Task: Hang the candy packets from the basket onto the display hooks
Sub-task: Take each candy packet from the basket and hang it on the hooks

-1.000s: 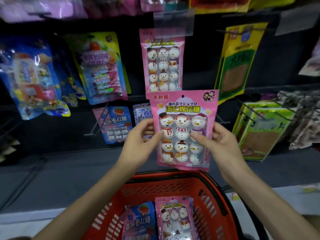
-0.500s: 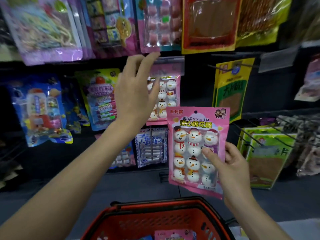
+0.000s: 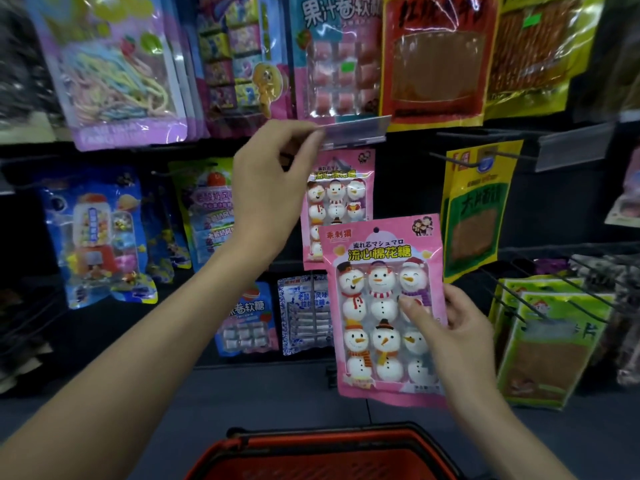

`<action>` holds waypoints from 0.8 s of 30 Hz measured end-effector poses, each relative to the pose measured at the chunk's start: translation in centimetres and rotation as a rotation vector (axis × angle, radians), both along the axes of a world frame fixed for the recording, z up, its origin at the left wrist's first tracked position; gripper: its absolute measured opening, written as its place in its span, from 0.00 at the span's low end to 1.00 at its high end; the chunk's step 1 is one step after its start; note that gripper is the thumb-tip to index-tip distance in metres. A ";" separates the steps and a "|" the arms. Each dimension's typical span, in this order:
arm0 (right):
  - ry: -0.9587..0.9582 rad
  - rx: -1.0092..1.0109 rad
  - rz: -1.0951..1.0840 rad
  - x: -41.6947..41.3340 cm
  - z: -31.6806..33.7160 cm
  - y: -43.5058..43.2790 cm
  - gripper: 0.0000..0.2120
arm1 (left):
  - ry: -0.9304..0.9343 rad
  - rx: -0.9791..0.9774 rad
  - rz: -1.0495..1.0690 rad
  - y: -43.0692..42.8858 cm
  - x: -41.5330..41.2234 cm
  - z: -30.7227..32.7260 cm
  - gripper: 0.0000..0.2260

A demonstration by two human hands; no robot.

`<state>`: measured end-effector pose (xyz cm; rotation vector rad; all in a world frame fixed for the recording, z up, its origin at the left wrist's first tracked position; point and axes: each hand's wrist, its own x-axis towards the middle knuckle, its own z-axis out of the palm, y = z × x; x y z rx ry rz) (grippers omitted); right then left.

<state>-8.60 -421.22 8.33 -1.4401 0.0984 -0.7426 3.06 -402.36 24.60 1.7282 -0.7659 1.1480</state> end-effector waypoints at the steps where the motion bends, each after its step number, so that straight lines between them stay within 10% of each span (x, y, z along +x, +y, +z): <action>1: -0.010 -0.018 0.003 0.4 0.4 0.1 0.11 | 0.047 -0.047 -0.036 -0.1 0.2 0.3 0.07; 24: -0.077 -0.078 0.059 4.4 6.5 0.9 0.10 | 0.189 -0.139 -0.192 0.0 0.4 1.2 0.03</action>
